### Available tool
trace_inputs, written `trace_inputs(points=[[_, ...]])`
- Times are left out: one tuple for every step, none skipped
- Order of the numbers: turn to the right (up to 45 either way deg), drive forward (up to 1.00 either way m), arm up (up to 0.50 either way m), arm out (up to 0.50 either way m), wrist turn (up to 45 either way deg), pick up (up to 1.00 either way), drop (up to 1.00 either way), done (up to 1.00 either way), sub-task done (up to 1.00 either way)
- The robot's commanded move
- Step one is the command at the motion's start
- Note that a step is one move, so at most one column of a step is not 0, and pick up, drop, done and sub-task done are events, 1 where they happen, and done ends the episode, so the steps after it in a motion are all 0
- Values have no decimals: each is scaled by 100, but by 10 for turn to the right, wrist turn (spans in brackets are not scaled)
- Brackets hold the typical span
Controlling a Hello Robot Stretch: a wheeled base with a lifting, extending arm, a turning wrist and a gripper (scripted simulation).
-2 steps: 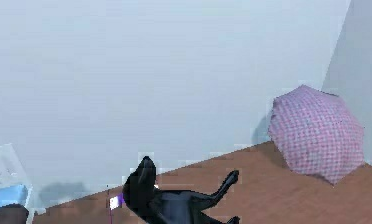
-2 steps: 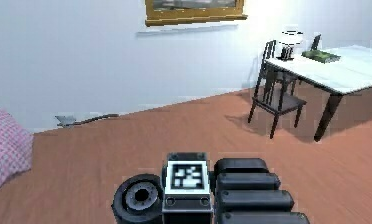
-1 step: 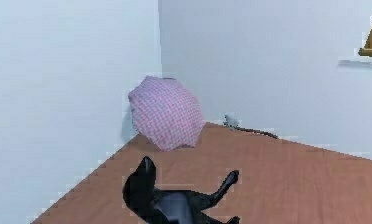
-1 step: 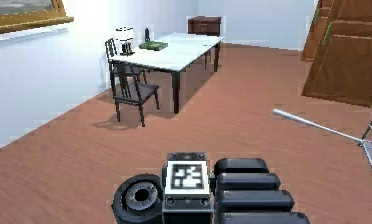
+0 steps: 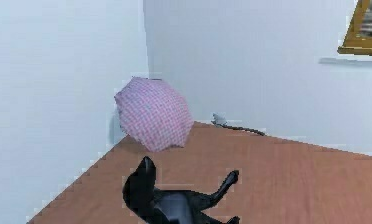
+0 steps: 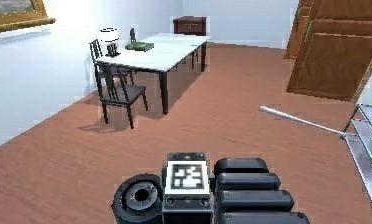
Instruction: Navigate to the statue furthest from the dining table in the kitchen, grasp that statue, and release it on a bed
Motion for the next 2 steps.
trace_inputs(points=[[-450, 0, 0, 0, 0, 0, 0, 0, 0], [-450, 0, 0, 0, 0, 0, 0, 0, 0]])
